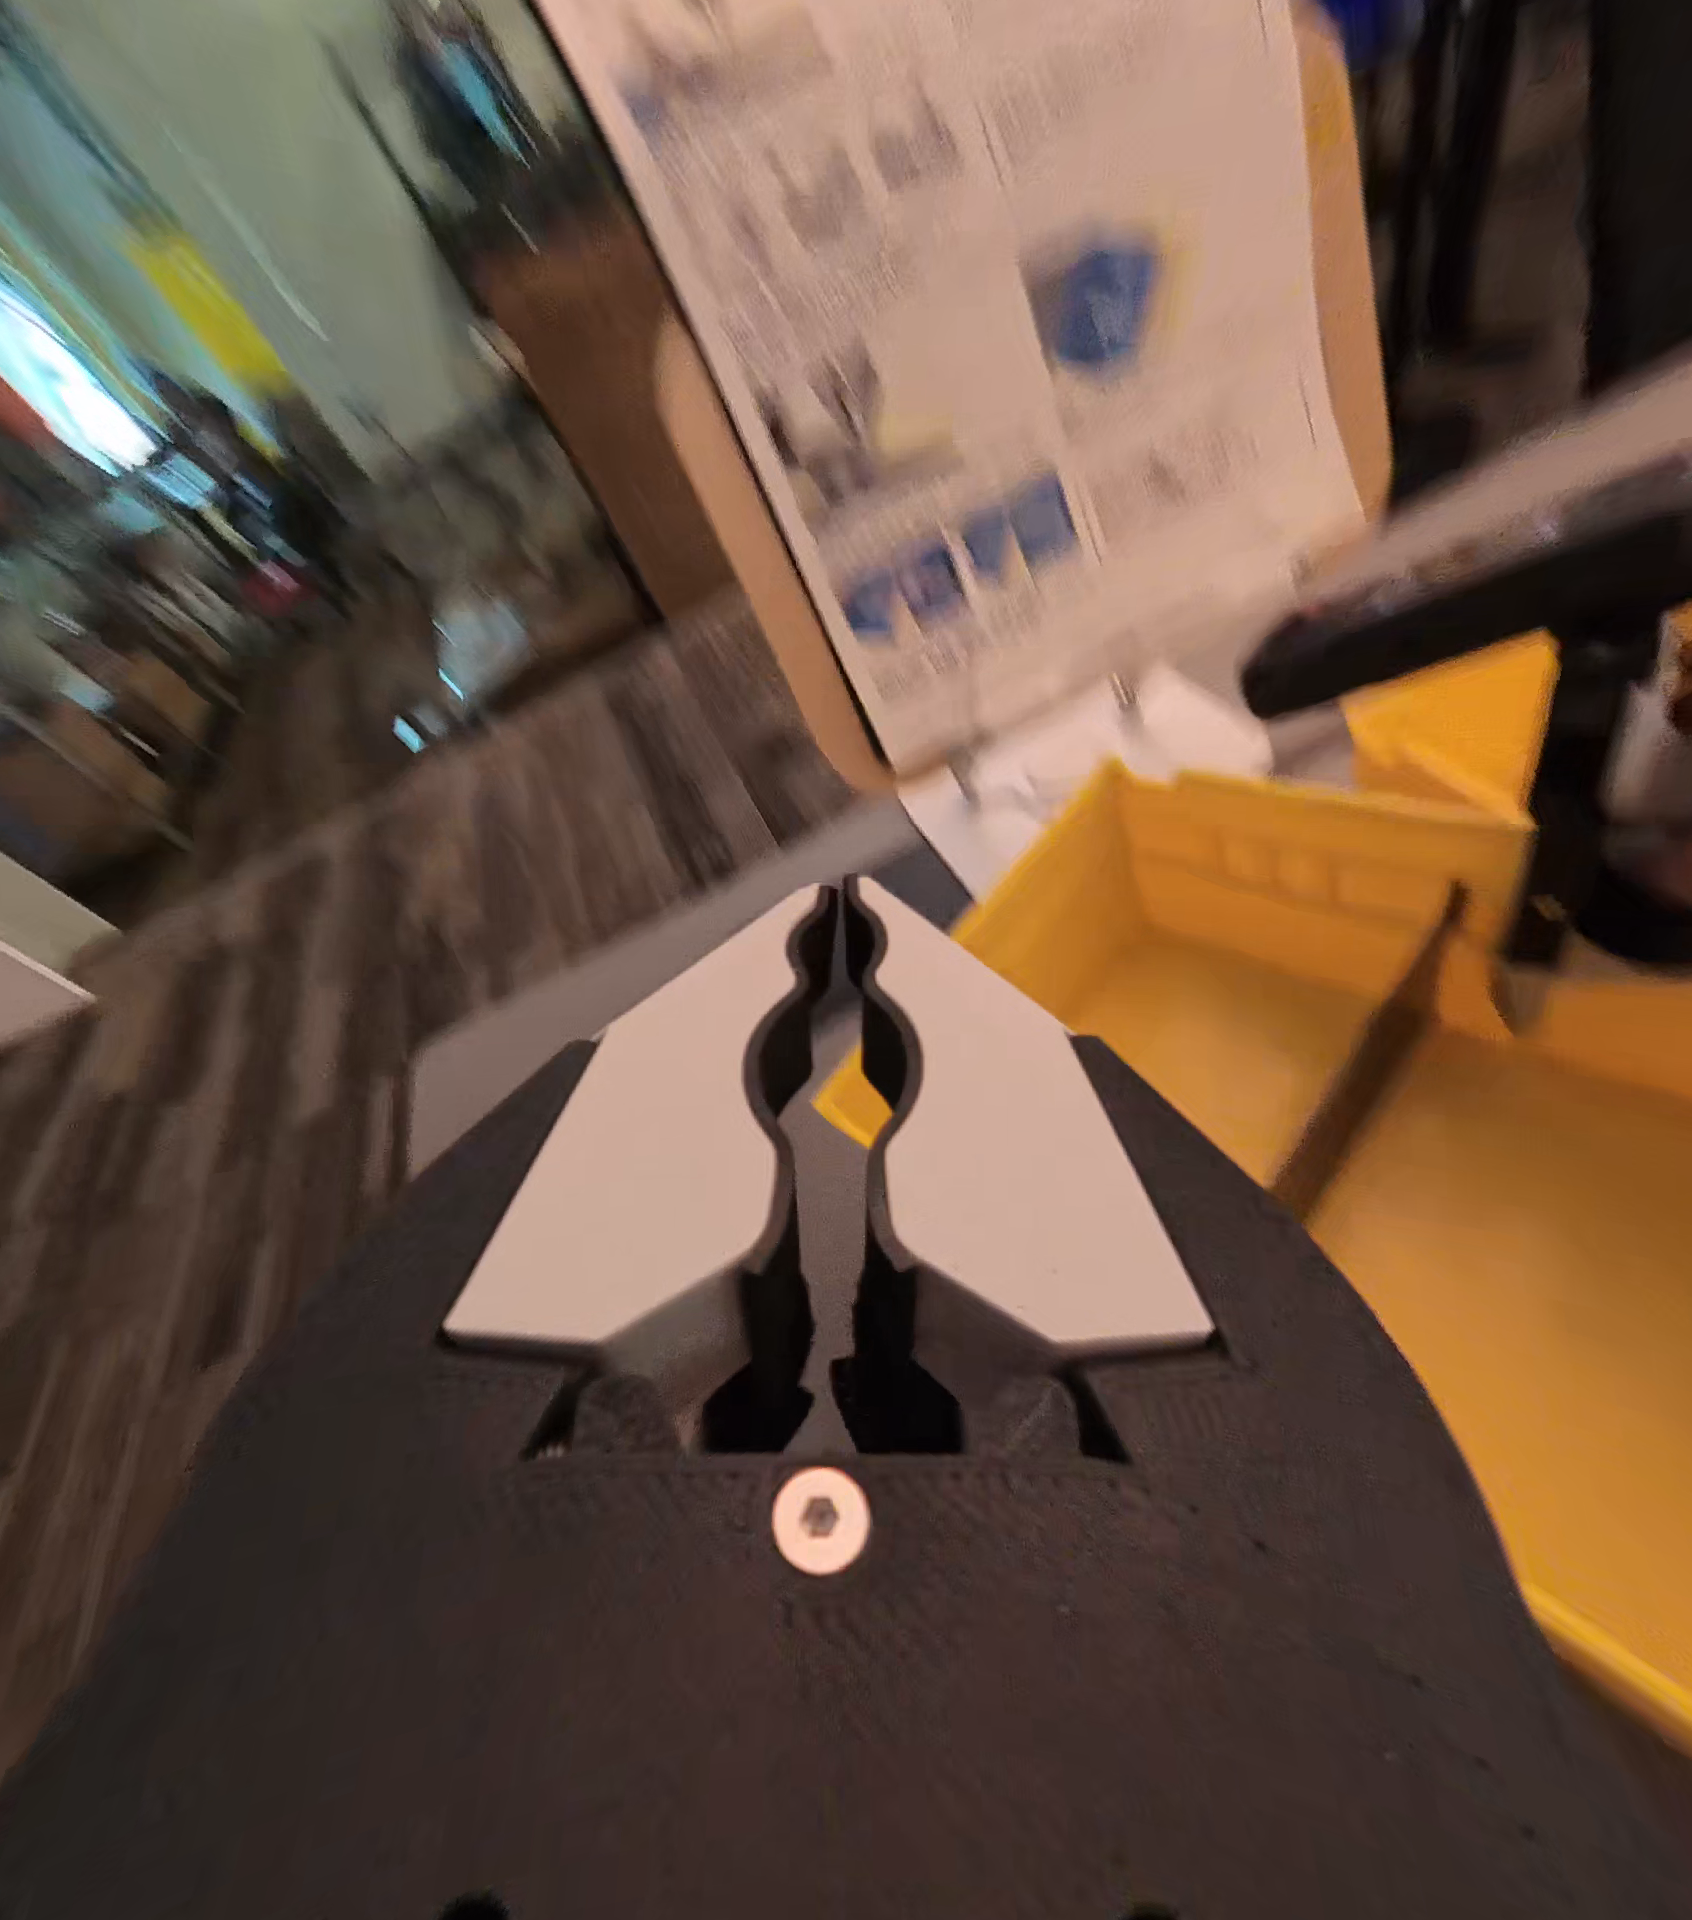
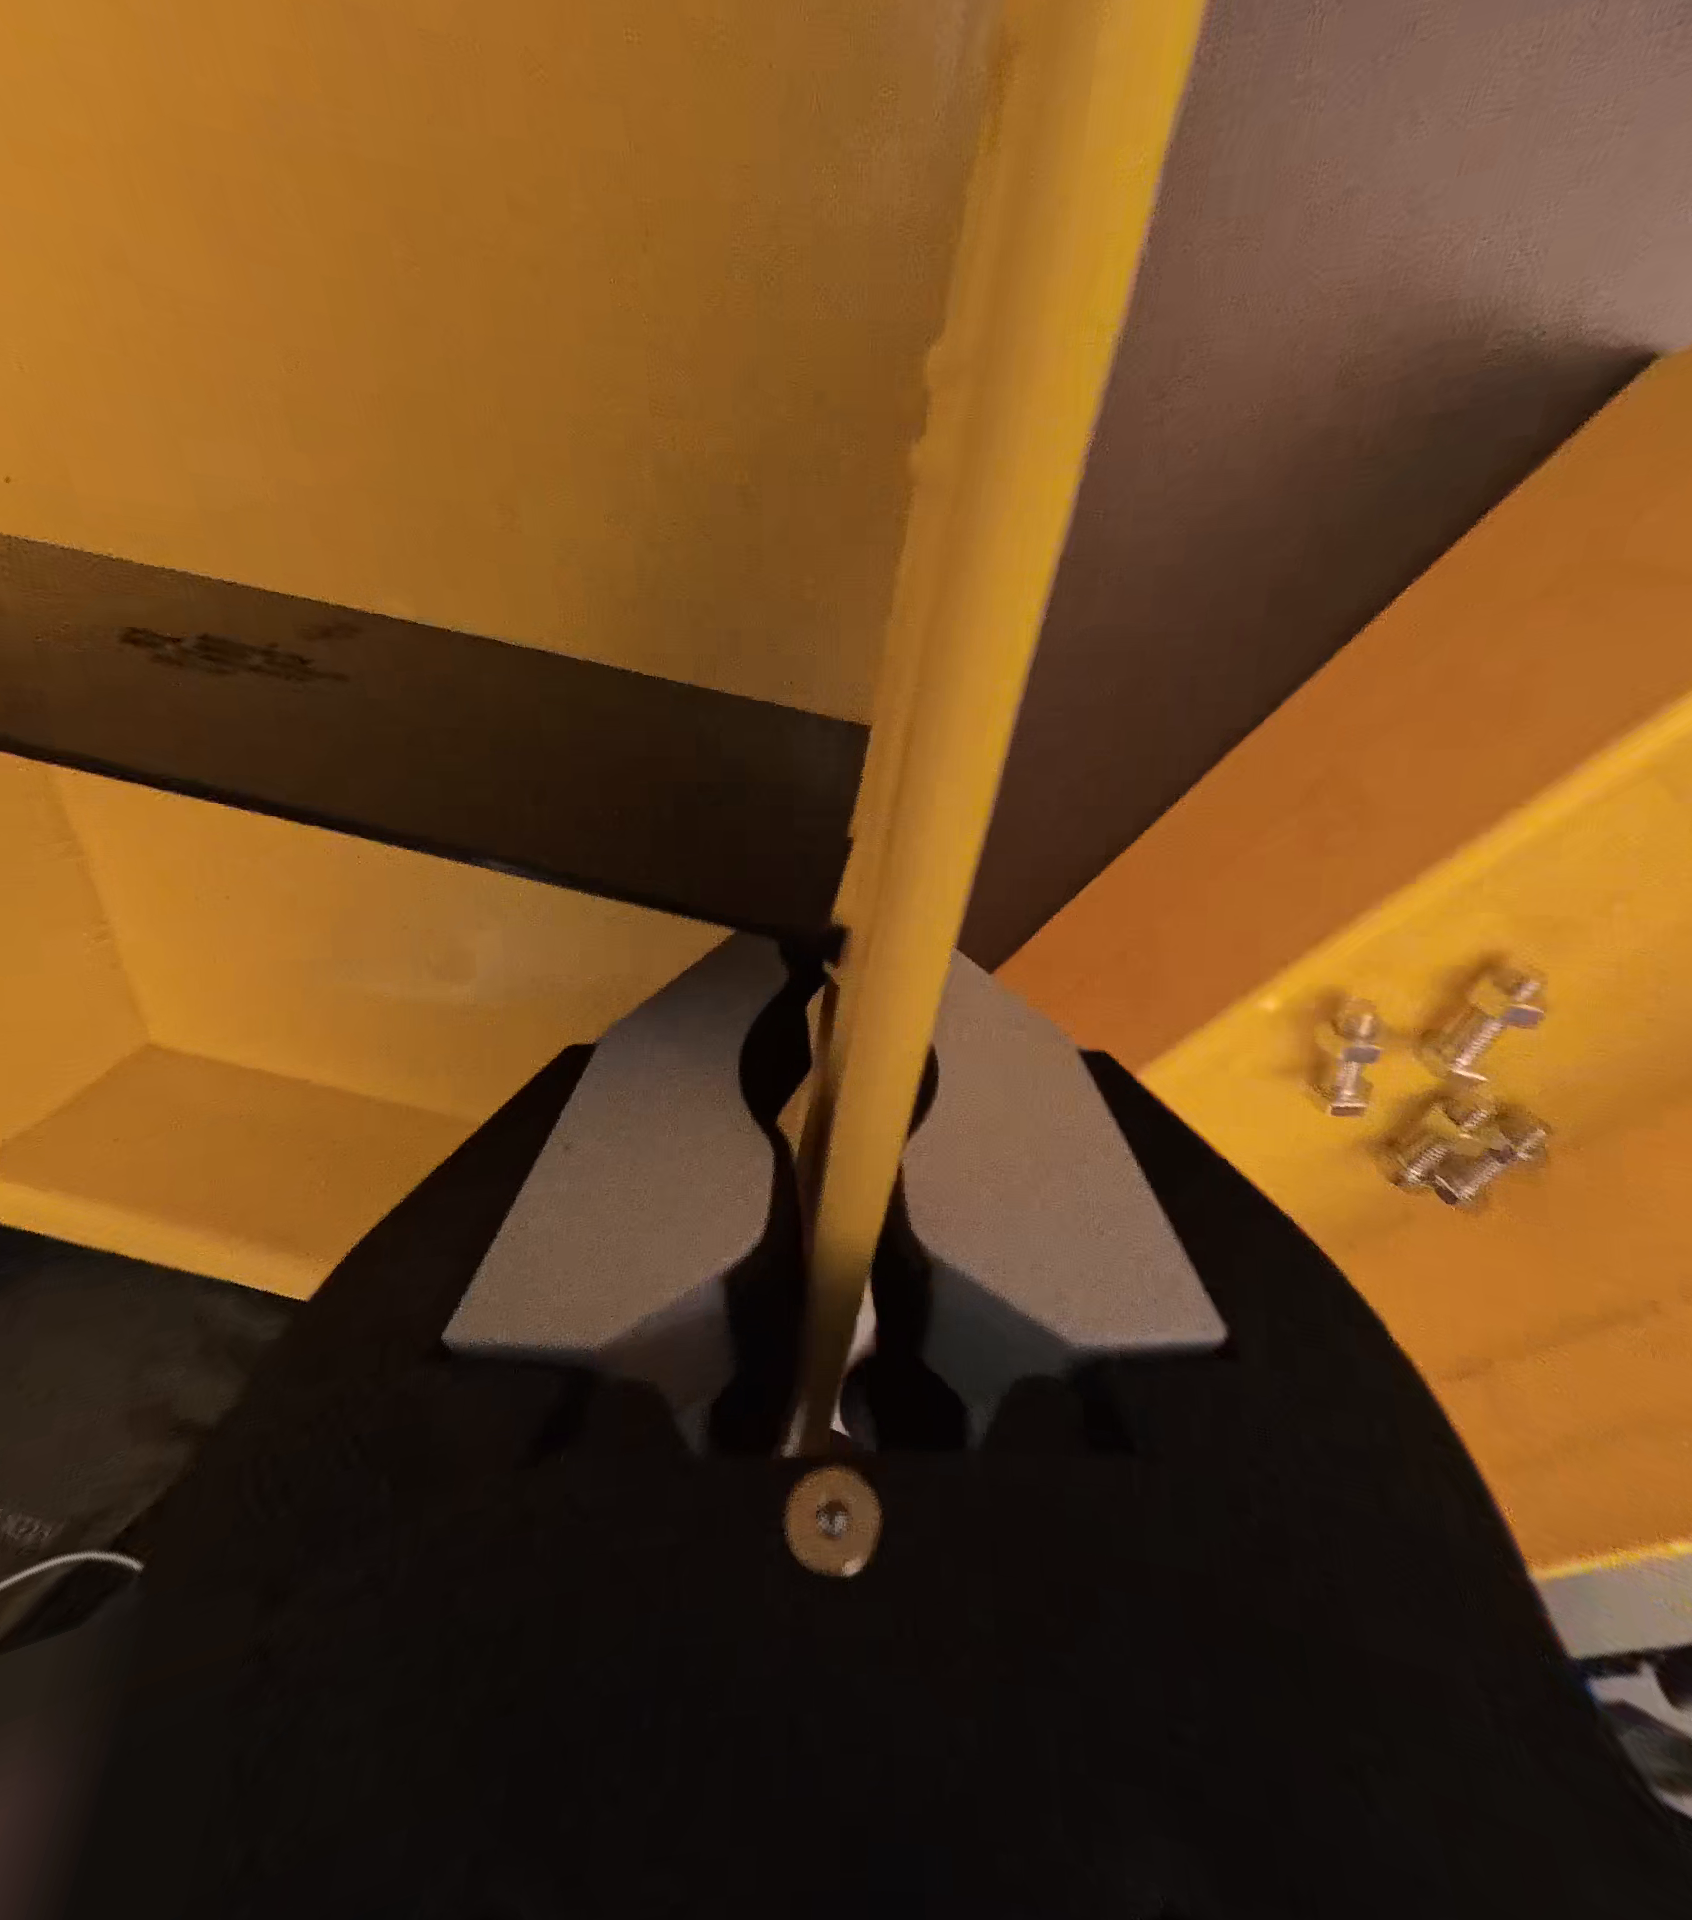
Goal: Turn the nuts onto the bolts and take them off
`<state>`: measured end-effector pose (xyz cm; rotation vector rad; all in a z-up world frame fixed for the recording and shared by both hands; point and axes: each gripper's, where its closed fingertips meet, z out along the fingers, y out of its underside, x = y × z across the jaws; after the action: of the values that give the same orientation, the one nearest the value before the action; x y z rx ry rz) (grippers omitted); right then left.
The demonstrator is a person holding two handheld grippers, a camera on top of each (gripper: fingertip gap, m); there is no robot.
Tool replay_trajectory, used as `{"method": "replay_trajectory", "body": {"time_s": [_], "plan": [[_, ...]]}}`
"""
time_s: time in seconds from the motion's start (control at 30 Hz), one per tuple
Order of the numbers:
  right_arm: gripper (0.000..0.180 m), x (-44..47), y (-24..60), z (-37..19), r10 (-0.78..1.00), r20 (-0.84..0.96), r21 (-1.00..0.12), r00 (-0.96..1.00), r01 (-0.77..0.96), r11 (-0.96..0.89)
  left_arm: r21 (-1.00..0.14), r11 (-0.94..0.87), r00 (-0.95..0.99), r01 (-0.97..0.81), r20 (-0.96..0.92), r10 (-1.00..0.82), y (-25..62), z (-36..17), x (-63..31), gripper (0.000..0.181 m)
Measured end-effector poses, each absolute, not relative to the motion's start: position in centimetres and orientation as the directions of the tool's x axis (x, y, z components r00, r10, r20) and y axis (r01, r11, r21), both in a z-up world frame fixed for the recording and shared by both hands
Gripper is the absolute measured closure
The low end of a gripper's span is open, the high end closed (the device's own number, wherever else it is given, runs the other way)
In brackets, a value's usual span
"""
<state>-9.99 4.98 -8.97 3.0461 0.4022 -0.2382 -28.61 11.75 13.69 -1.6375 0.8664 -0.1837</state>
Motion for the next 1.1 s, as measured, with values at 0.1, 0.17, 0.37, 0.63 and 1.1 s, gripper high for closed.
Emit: {"method": "replay_trajectory", "body": {"time_s": [0.1, 0.17, 0.37, 0.63, 1.1], "plan": [[0.179, -8.0, 4.7, -4.2, 0.289, -0.175, -0.056, 0.941, 0.284, -0.957, -0.968, 0.132, 0.793, -0.215, -0.252, -0.555, 11.3, 17.8, -30.7, 0.18], [0.178, -6.1, 3.8, -0.8, 0.292, -0.218, -0.106, 0.931, 0.275, -0.956, -0.99, 0.1, 0.786, -0.104, -0.143, -0.602, 11.2, 18.3, -31.3, 0.167], [0.178, 4.5, 0.3, 7.0, 0.188, -0.307, -0.28, 0.933, 0.1, -0.955, -0.956, -0.291, 0.463, 0.028, 0.271, -0.844, 10.4, 14.4, -25.6, 0.123], [0.178, 23.1, -9.6, 4.0, -0.241, -0.227, -0.242, 0.944, -0.294, -0.924, -0.732, -0.518, 0.044, -0.442, 0.559, -0.828, -0.1, -1.3, -3.6, 0.086], [0.176, 34.4, -23.2, -8.6, -0.498, 0.013, 0.098, 0.867, -0.497, -0.862, -0.492, -0.475, 0.094, -0.729, 0.617, -0.782, -1.6, -10.5, -2.4, 0.118]]}}
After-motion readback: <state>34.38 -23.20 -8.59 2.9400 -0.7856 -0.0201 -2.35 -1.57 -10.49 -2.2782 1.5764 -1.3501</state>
